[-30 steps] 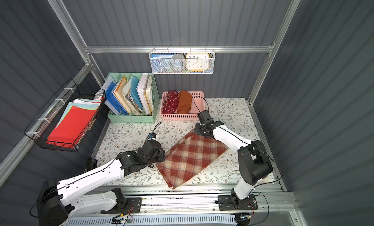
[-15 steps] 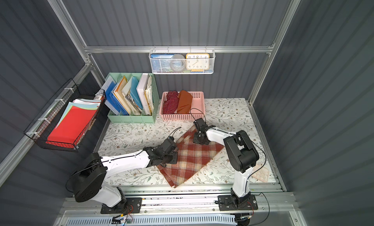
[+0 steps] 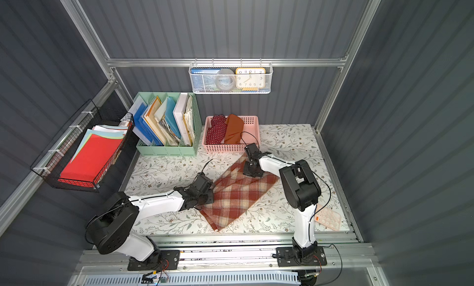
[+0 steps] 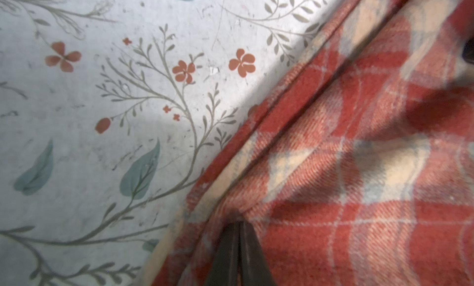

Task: Roll up the skirts
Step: Adjust the skirt at the center of the board.

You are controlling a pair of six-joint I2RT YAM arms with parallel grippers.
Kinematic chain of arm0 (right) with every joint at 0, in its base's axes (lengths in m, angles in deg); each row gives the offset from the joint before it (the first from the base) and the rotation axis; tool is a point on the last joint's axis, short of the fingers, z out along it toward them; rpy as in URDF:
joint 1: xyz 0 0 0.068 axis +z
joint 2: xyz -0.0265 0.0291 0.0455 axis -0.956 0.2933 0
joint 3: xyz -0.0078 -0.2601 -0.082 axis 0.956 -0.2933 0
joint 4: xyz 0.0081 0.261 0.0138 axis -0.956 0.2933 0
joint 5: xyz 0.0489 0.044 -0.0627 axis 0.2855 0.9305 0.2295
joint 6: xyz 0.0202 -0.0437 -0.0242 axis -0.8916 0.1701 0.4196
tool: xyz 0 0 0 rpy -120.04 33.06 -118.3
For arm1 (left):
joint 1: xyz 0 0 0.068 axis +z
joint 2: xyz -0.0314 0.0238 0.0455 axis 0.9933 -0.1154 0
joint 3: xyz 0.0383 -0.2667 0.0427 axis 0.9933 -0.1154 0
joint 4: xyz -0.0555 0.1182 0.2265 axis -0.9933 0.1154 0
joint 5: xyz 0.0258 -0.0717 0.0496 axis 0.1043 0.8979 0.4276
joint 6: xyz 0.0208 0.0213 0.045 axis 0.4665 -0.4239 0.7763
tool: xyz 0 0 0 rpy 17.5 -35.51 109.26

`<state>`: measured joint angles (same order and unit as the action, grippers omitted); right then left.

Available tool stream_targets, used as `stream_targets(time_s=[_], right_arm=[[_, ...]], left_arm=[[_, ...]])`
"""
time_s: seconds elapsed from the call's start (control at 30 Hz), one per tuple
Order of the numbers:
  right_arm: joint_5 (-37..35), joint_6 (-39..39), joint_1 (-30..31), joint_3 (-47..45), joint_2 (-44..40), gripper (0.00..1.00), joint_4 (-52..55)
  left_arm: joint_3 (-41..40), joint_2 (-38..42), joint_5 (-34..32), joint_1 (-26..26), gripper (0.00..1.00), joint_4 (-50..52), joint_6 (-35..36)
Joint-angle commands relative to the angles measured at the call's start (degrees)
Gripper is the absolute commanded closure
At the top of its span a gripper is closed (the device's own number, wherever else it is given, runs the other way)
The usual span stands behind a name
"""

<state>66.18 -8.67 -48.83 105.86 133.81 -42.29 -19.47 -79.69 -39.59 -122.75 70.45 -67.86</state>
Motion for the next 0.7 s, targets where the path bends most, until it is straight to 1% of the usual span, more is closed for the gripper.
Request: stream_targets(time_s=[0.0,0.07,0.1,0.17,0.27,0.33,0.4,0.5,0.57,0.63,0.67], right_arm=[[-4.7,2.1,-1.2,2.7,5.7,1.0,4.4],[-6.3,2.8,-1.3,4.3,6.9,1.0,4.7],[-7.2,3.1,-1.4,5.1,7.5,1.0,5.2],[-7.4,3.3,-1.8,6.0,8.0,1.0,5.8],[-7.4,3.5,-2.2,6.2,8.1,1.0,5.8],[-7.9,3.6,-2.4,6.1,7.9,1.0,5.9],[-7.7,4.1,-2.6,5.9,7.6,1.0,6.0],[-7.2,4.6,-2.8,4.5,5.6,0.87,5.1],[-6.7,4.9,-2.8,3.8,3.8,0.77,5.0],[-5.7,4.8,-2.8,2.0,0.6,0.68,3.9],[-5.6,4.7,-2.8,1.3,-0.8,0.66,3.9]], left_arm=[[-3.4,-1.7,1.6,0.5,1.0,2.7,-1.1],[-4.1,-1.6,4.4,0.4,1.0,0.5,-1.0],[-4.3,-1.7,5.4,0.2,1.0,-1.2,0.3],[-4.1,-2.7,9.1,-2.6,1.0,-4.8,-0.6],[0.5,-6.3,10.2,-9.5,1.0,-4.7,-1.8],[3.0,-7.9,11.1,-12.6,1.0,-3.7,-2.6],[3.3,-7.4,12.4,-14.6,1.0,-4.8,-2.7],[3.7,-5.1,14.6,-16.8,1.0,-5.9,-2.8],[4.1,-2.6,13.6,-17.2,1.0,-4.6,-2.6],[3.5,2.1,11.3,-17.2,1.0,-3.2,-2.7],[3.3,4.4,10.6,-17.2,0.9,-2.7,-3.4]])
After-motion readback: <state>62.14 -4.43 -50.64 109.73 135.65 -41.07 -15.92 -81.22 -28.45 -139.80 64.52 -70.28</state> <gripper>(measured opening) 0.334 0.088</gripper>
